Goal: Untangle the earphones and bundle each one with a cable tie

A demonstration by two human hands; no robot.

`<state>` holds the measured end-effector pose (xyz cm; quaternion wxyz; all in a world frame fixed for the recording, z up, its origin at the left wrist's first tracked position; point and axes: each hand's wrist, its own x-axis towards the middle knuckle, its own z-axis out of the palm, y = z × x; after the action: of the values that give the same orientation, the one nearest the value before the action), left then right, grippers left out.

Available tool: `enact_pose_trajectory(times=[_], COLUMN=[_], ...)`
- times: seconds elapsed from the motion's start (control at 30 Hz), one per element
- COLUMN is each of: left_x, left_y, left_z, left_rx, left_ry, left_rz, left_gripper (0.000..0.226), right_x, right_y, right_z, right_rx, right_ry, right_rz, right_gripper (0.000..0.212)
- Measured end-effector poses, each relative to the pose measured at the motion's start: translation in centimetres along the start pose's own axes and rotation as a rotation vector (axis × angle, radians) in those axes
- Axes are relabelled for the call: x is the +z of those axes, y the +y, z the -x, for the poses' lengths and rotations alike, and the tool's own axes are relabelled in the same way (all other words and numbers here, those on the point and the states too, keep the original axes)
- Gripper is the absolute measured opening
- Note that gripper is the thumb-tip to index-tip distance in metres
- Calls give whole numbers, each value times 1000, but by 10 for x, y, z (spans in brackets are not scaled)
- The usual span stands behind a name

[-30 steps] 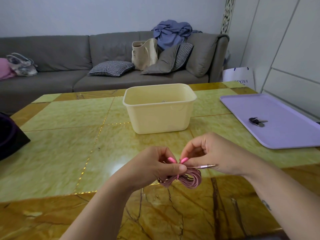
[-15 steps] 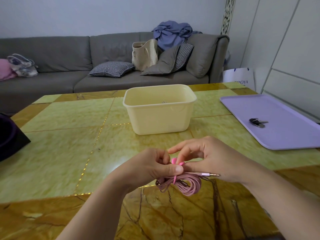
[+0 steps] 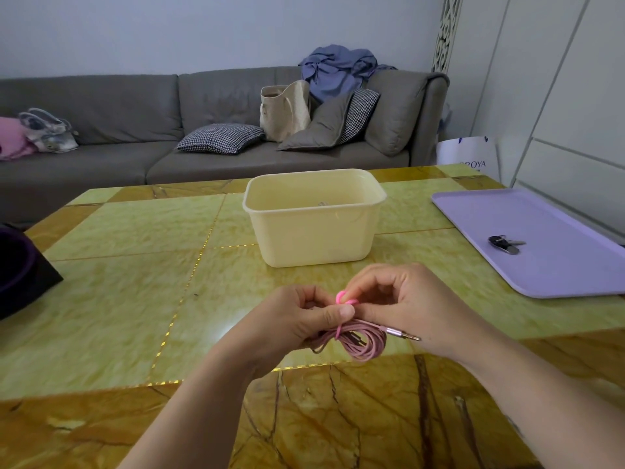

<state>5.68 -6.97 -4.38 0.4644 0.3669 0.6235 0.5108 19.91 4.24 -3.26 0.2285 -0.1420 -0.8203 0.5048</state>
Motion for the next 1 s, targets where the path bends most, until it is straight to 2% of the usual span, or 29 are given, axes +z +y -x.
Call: enact_pose_trajectory(times=[0.2,0.3,0.4,0.5,0.63,0.87,1.0], left_x=[4,10,16,22,23,22,21], left_y=[0,-1,-3,-4,-6,-7,-6], left_z=[-4,-8,-9,-8,-11,-12,-12], left_rx=[-58,-66,-139,-202,-158,-101,-70], left_ry=[-31,-1,22,-15,34,48,60], left_rz=[294,559,783,820,866,812,774], left_gripper=[35,41,35,29,20,26,41], right_x=[2,1,-1,-1,-1,-2,-1], right_y=[2,4,6,7,8,8,9], right_z=[-3,-5,-5,-5,-6,-4,-5], right_rx=[30,35,14,-6,-55,-85,-70], right_ry=[140,244,293,308,305,295,292], right_rz=[-4,-26,-11,0,111,148,121], right_gripper=[9,8,8,8,8,12,23])
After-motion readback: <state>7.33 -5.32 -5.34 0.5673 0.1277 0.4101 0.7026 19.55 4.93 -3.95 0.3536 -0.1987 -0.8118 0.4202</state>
